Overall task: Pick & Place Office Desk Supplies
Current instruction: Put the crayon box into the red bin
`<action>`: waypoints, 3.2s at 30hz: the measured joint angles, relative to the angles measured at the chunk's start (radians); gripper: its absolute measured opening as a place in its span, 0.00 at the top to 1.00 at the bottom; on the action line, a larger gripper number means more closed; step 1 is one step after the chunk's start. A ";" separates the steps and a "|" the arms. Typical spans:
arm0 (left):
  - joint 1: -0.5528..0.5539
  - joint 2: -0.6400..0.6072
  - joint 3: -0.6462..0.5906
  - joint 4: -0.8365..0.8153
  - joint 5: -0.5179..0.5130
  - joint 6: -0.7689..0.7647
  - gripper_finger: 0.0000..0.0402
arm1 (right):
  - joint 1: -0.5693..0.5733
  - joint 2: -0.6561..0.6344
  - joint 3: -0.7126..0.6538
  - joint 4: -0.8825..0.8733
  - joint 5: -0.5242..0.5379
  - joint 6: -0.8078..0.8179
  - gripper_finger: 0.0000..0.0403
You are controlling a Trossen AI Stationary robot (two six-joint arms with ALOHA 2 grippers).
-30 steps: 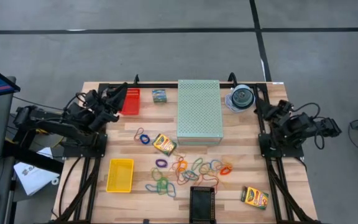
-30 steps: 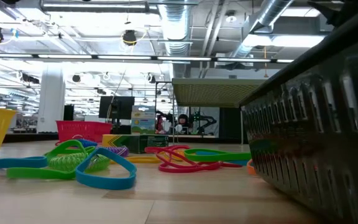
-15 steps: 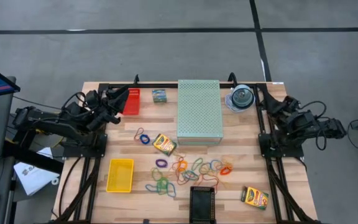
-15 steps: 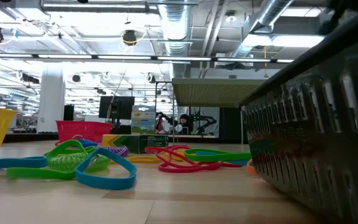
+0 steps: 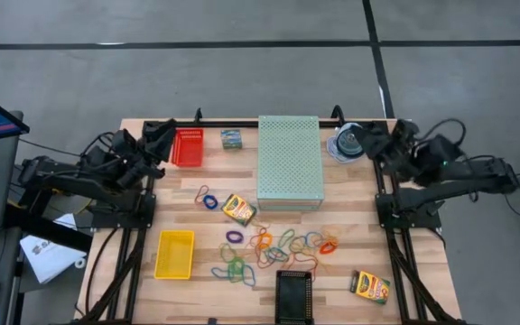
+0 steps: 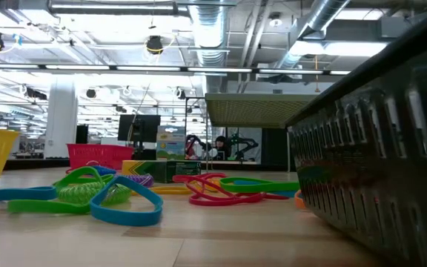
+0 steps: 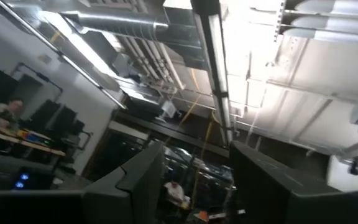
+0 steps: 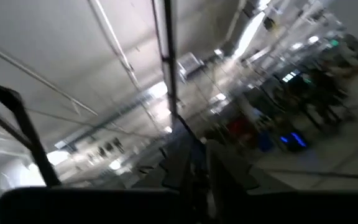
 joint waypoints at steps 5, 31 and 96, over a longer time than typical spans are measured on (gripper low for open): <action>0.000 -0.025 0.094 -0.172 -0.045 0.074 0.55 | -0.020 0.066 0.292 -0.445 0.016 -0.050 0.63; -0.106 0.318 0.732 -2.044 0.423 -0.662 0.70 | 0.082 0.242 0.733 -1.177 0.140 0.087 0.50; 0.800 1.191 1.084 -1.884 0.621 0.714 0.56 | 0.080 0.240 0.733 -1.147 0.174 0.115 0.50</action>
